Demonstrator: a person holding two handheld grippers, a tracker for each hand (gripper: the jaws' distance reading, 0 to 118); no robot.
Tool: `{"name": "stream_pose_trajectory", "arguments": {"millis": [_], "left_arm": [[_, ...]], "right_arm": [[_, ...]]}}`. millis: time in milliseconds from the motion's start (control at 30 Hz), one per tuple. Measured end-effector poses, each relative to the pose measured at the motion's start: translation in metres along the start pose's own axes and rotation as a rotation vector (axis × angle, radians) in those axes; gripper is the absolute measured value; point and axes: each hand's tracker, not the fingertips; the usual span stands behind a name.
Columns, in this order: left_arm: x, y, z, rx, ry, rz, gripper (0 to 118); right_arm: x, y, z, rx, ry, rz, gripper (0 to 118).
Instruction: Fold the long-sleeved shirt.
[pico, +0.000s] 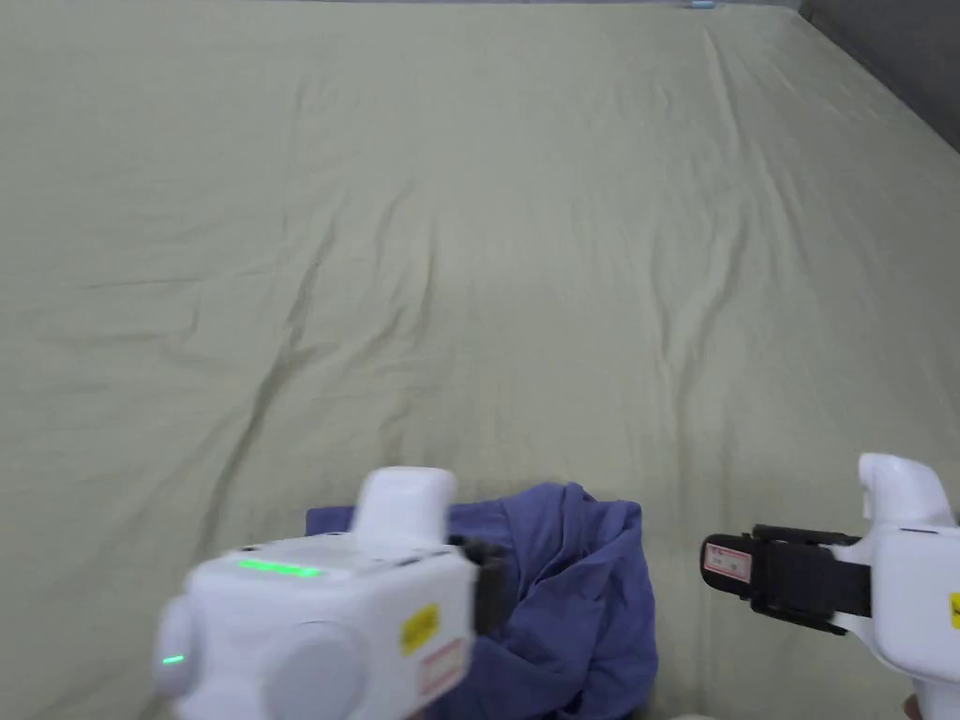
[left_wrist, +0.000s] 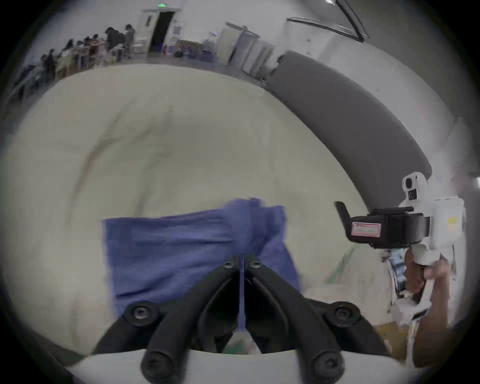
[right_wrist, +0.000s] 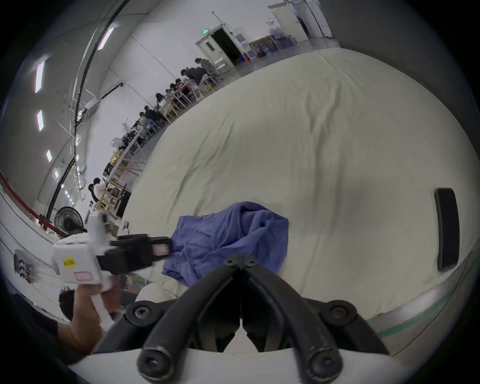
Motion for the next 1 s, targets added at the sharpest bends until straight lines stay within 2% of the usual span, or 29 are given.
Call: {"name": "stream_pose_trajectory", "arguments": {"millis": [133, 267, 433, 533, 567, 633, 667, 700, 733, 1000], "left_arm": [[-0.077, -0.018, 0.037, -0.033, 0.140, 0.146, 0], [-0.114, -0.039, 0.044, -0.073, 0.210, 0.245, 0], [-0.109, -0.047, 0.039, -0.072, 0.179, 0.279, 0], [-0.105, -0.044, 0.033, -0.078, 0.157, 0.287, 0], [-0.103, -0.042, 0.032, -0.080, 0.152, 0.285, 0], [-0.101, -0.039, 0.030, -0.085, 0.150, 0.275, 0], [-0.100, -0.037, 0.029, -0.085, 0.150, 0.266, 0], [-0.099, -0.037, 0.031, -0.084, 0.150, 0.262, 0], [-0.098, -0.035, 0.031, -0.083, 0.148, 0.259, 0], [-0.102, -0.032, 0.028, -0.092, 0.143, 0.269, 0]], "right_arm": [[-0.009, 0.004, -0.027, -0.052, -0.005, 0.019, 0], [-0.030, 0.010, -0.061, -0.124, 0.034, 0.047, 0], [-0.051, 0.019, -0.107, -0.196, 0.012, 0.057, 0], [-0.050, 0.021, -0.129, -0.251, 0.027, 0.037, 0], [-0.047, 0.020, -0.137, -0.280, -0.007, 0.039, 0], [-0.042, 0.018, -0.150, -0.319, -0.136, 0.088, 0], [-0.035, 0.018, -0.154, -0.348, -0.154, 0.037, 0], [-0.029, 0.019, -0.155, -0.349, -0.111, -0.030, 0], [-0.026, 0.022, -0.153, -0.337, -0.089, -0.027, 0], [-0.026, 0.021, -0.157, -0.345, -0.111, 0.007, 0]]}}
